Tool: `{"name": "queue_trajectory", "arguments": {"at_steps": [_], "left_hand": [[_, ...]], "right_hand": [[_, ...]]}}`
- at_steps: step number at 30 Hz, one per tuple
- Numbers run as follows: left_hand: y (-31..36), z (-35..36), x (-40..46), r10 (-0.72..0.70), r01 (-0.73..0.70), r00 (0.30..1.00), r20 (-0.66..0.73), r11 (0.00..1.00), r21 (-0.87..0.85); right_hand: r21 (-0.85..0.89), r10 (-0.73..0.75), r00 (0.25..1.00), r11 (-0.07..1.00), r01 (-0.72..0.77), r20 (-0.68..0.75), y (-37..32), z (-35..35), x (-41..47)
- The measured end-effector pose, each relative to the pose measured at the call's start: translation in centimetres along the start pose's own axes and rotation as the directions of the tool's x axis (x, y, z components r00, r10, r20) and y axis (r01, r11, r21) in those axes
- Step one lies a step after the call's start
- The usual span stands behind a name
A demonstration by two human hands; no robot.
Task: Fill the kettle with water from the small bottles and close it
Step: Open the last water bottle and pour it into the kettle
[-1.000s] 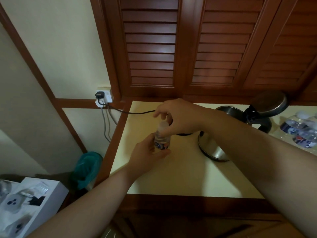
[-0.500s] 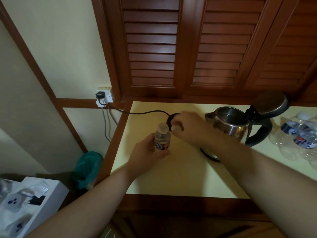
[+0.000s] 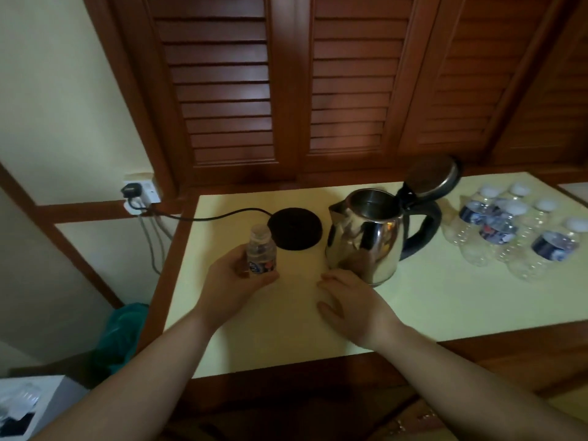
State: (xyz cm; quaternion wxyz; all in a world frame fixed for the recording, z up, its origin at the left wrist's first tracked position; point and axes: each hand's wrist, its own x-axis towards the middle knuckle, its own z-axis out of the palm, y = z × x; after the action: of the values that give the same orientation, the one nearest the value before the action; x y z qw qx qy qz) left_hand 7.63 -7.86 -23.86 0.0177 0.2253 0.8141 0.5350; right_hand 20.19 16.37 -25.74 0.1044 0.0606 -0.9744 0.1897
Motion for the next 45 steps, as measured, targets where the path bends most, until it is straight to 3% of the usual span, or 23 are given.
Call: {"name": "queue_trajectory", "arguments": {"at_steps": [4, 9, 12, 14, 19, 26, 32, 45], "left_hand": [[1.3, 0.7, 1.1, 0.035, -0.033, 0.999, -0.020, 0.998, 0.058], [4.0, 1.5, 3.5, 0.089, -0.086, 0.996, -0.001, 0.976, 0.202], [5.8, 2.1, 5.4, 0.130, -0.133, 0.991, 0.032, 0.954, 0.267], [7.0, 2.2, 6.5, 0.149, -0.163, 0.986, 0.069, 0.946, 0.280], [9.3, 1.7, 8.8, 0.270, -0.308, 0.951, 0.152, 0.884, 0.352], [11.7, 1.2, 11.4, 0.373, -0.456, 0.890, 0.262, 0.738, 0.497], [13.5, 1.7, 12.3, 0.373, -0.502, 0.865, 0.336, 0.651, 0.570], [15.3, 1.9, 11.8, 0.350, -0.491, 0.869, 0.351, 0.508, 0.708]], "right_hand": [[0.016, -0.042, 0.986, 0.999, 0.045, -0.159, 2.7, -1.3, -2.8], [-0.053, 0.215, 0.935, 0.969, -0.240, -0.283, 6.7, -3.5, -4.7], [-0.161, 0.451, 0.872, 0.862, -0.481, -0.190, 9.3, -4.0, -4.9], [-0.174, 0.538, 0.839, 0.821, -0.544, -0.081, 9.7, -4.2, -4.7], [-0.222, 0.556, 0.830, 0.815, -0.536, 0.039, 9.3, -4.2, -4.1], [-0.208, 0.554, 0.832, 0.817, -0.538, 0.025, 9.2, -4.3, -4.4], [-0.213, 0.557, 0.830, 0.813, -0.541, 0.017, 9.4, -4.2, -4.5], [-0.212, 0.544, 0.839, 0.818, -0.535, -0.018, 9.7, -3.9, -4.5]]}}
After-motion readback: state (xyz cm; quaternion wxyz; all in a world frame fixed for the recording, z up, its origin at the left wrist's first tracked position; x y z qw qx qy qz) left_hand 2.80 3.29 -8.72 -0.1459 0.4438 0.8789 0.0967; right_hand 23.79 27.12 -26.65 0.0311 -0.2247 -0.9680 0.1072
